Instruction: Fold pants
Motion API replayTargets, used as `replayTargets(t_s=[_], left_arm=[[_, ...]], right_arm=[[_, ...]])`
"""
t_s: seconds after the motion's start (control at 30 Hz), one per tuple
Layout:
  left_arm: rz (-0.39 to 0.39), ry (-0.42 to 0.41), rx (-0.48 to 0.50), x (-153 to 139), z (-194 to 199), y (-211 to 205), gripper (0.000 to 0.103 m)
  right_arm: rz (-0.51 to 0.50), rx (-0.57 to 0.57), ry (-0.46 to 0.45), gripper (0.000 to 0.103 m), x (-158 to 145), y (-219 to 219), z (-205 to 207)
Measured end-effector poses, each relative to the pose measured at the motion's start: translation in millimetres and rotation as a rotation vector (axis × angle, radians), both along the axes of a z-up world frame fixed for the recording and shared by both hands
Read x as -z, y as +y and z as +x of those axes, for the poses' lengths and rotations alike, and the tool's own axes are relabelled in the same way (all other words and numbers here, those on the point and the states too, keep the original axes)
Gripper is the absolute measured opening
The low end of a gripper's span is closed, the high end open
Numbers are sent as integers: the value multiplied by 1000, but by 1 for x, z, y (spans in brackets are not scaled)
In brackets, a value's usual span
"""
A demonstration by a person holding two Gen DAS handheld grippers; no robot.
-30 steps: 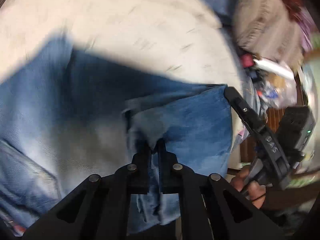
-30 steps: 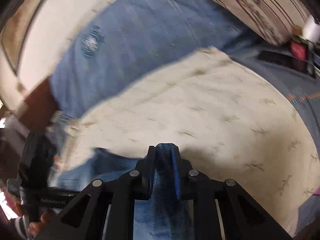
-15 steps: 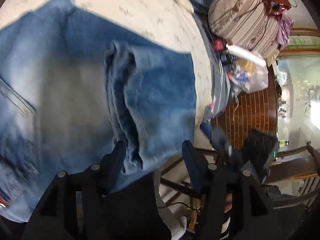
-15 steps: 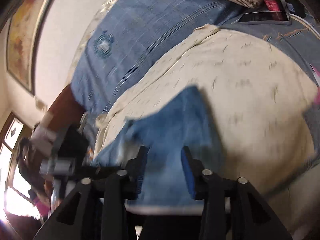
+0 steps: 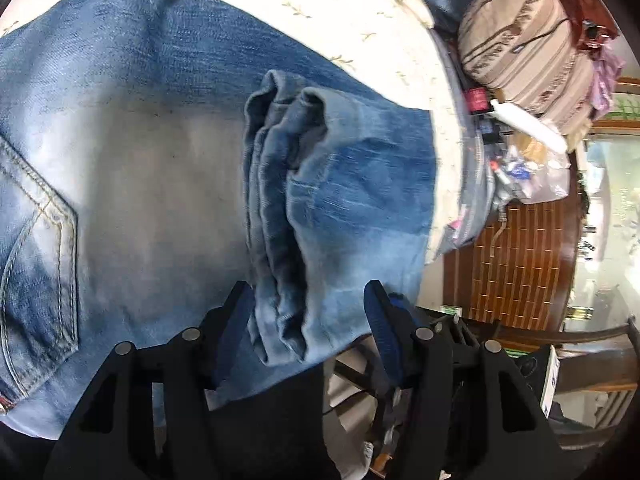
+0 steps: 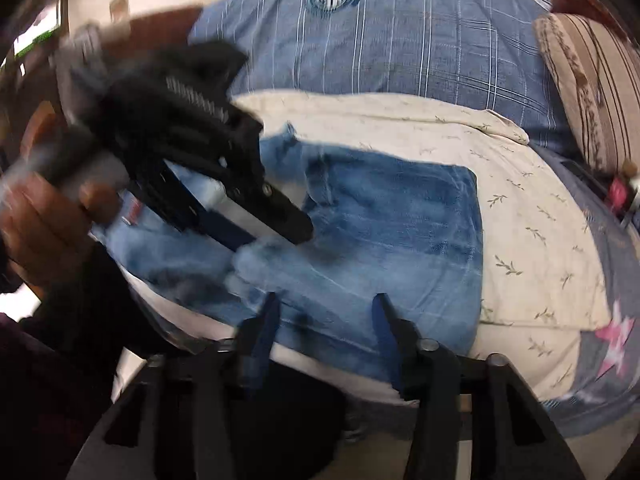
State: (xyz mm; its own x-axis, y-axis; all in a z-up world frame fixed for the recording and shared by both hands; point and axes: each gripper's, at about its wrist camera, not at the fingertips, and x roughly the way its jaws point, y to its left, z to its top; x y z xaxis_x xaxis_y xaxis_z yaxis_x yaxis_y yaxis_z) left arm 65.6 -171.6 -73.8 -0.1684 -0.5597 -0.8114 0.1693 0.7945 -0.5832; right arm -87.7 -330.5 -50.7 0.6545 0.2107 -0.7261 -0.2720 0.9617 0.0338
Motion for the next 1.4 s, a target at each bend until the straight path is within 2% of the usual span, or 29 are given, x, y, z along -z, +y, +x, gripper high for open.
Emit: replayTargets(t_s=[0.1, 0.17, 0.23, 0.3, 0.37, 0.4, 0.47, 0.5, 0.53, 0.6, 0.67, 0.77, 0.8, 0.83, 0.87, 0.9, 0.97, 1.03, 1.07, 1.1, 1.17, 1.27, 1.37, 1.4], left_arm=[[29, 49, 56, 8, -10, -10, 26], [32, 22, 94, 7, -23, -10, 26], [27, -12, 109, 9, -29, -7, 26], [6, 24, 70, 14, -24, 0, 23], [-17, 27, 74, 6, -22, 8, 24], [-26, 2, 89, -3, -21, 14, 24], [-53, -70, 94, -24, -17, 26, 25], [-61, -106, 78, -34, -12, 29, 32], [-61, -143, 48, -44, -3, 32, 45], [-56, -191, -8, -50, 14, 32, 58], [-51, -179, -37, -46, 27, 23, 58], [-45, -105, -31, -26, 36, 9, 58], [-20, -109, -13, -22, 36, 3, 55], [13, -123, 2, -19, 35, -7, 35], [31, -132, 21, -19, 35, -14, 23], [26, -141, 28, -21, 35, -17, 15], [59, -207, 10, -25, 38, -18, 15], [141, -241, 23, -11, 45, -27, 14], [136, -230, 33, -3, 46, -31, 11], [128, -226, 24, -2, 46, -32, 10], [106, -207, 19, -8, 45, -25, 10], [47, -152, 6, -18, 41, -3, 11], [-17, -181, 3, -34, 24, 10, 14], [-29, -190, 17, -36, 19, 7, 20]], right_arm=[[65, -9, 10, 3, -5, -4, -13], [76, -19, 18, 3, -5, -7, -27], [100, -4, 80, 5, 8, -15, -32], [131, 39, 123, 7, 14, -23, -33], [213, 44, 126, 9, 6, -31, -36], [286, 48, 84, 12, -7, -41, -41], [388, 83, 9, 33, -24, -62, -41], [429, 131, -30, 50, -32, -73, -37], [461, 186, -59, 52, -37, -87, -28], [505, 247, -64, 52, -37, -106, 3], [563, 294, -19, 52, -26, -118, 38], [646, 339, 75, 52, 0, -126, 81], [653, 353, 119, 48, 11, -126, 96], [652, 360, 130, 26, 14, -125, 104], [655, 347, 108, 21, 9, -126, 109], [670, 311, 43, 18, -2, -124, 103], [602, 321, -26, 17, -7, -121, 94], [502, 360, 44, 17, 10, -121, 109], [447, 380, 82, 19, 23, -119, 114], [466, 377, 51, 18, 25, -121, 109], [509, 394, 60, 28, 19, -125, 101], [593, 377, 14, 29, 6, -128, 73], [632, 309, -45, 29, 0, -117, 42], [635, 298, -51, 29, 2, -112, 32]])
